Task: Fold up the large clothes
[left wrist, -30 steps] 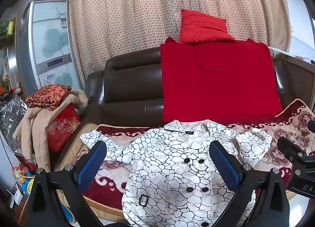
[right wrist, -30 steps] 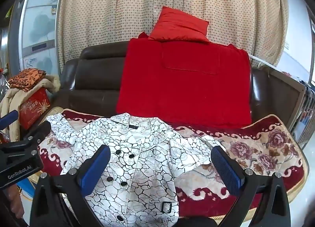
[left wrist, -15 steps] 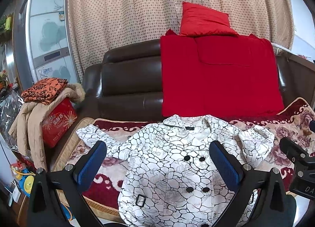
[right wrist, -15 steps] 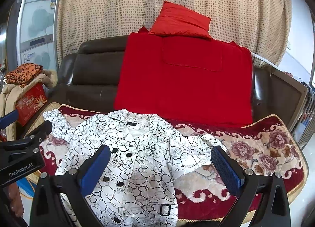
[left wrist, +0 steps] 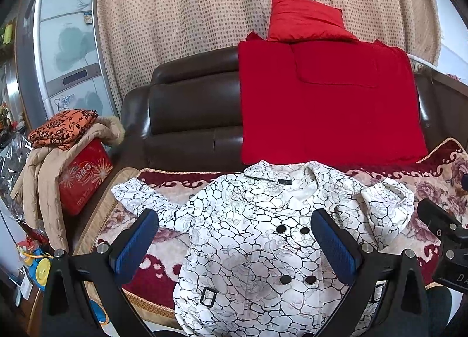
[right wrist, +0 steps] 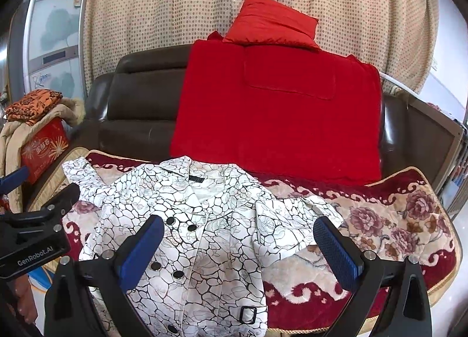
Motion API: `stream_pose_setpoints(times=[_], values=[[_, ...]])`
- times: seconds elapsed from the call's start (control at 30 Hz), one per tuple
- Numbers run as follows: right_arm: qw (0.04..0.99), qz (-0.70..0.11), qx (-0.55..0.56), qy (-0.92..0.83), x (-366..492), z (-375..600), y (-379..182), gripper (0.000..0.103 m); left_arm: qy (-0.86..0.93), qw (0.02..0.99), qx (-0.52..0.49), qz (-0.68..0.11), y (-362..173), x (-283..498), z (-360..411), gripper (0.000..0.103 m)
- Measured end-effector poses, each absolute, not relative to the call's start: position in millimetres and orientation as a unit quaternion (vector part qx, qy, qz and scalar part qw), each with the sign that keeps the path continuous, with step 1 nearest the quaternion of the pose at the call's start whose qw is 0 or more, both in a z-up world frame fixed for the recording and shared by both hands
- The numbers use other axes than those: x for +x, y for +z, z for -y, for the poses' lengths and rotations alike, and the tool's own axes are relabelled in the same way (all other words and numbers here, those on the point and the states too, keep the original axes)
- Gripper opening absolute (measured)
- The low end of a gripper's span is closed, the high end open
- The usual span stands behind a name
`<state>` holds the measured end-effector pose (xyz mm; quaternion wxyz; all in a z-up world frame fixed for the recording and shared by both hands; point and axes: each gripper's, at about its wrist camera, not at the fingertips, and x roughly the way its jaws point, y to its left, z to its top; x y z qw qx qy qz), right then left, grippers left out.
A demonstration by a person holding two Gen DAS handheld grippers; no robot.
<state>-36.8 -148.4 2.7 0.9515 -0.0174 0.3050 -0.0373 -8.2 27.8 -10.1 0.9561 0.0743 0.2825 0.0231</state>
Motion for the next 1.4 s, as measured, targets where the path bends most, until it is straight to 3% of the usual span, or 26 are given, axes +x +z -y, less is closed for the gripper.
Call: stream_pose_setpoints(times=[0.43, 0.73, 0.9, 1.03, 1.1, 1.33, 1.37, 1.4], values=[[0.948, -0.311, -0.043, -0.043, -18.6, 150.4, -13.2, 0.103, 0.026, 0.948, 0.075, -0.307, -32.2, 10.3, -30.2, 0.103], [0.93, -0.365, 0.004, -0.036, 17.9, 199.8, -66.8, 0.103, 0.056, 0.913, 0.085, -0.395, -107.1, 46.7, -59.2, 0.103], [0.907, -0.403, 0.109, -0.059, 51.1, 285.1, -129.2, 0.103, 0.058, 0.883, 0.081, -0.459, -156.8, 56.4, -77.6, 0.103], [0.858, -0.43, 0.274, -0.057, 73.0, 365.6, -188.9, 0.103, 0.053, 0.864, 0.079, -0.495, -183.0, 61.2, -78.5, 0.103], [0.827, -0.42, 0.369, -0.055, 79.3, 400.9, -210.6, 0.103, 0.049, 0.86, 0.086, -0.5, -187.5, 62.4, -73.9, 0.103], [0.747, -0.372, 0.548, -0.057, 104.2, 457.8, -255.1, 0.102, 0.043, 0.859, 0.104, -0.5, -186.5, 67.4, -63.1, 0.103], [0.743, -0.36, 0.561, -0.057, 107.8, 460.5, -258.1, 0.098, 0.041, 0.859, 0.106, -0.5, -185.9, 67.2, -61.9, 0.103], [0.746, -0.352, 0.562, -0.058, 115.6, 457.8, -257.4, 0.084, 0.04, 0.859, 0.108, -0.5, -185.0, 67.9, -60.9, 0.103]])
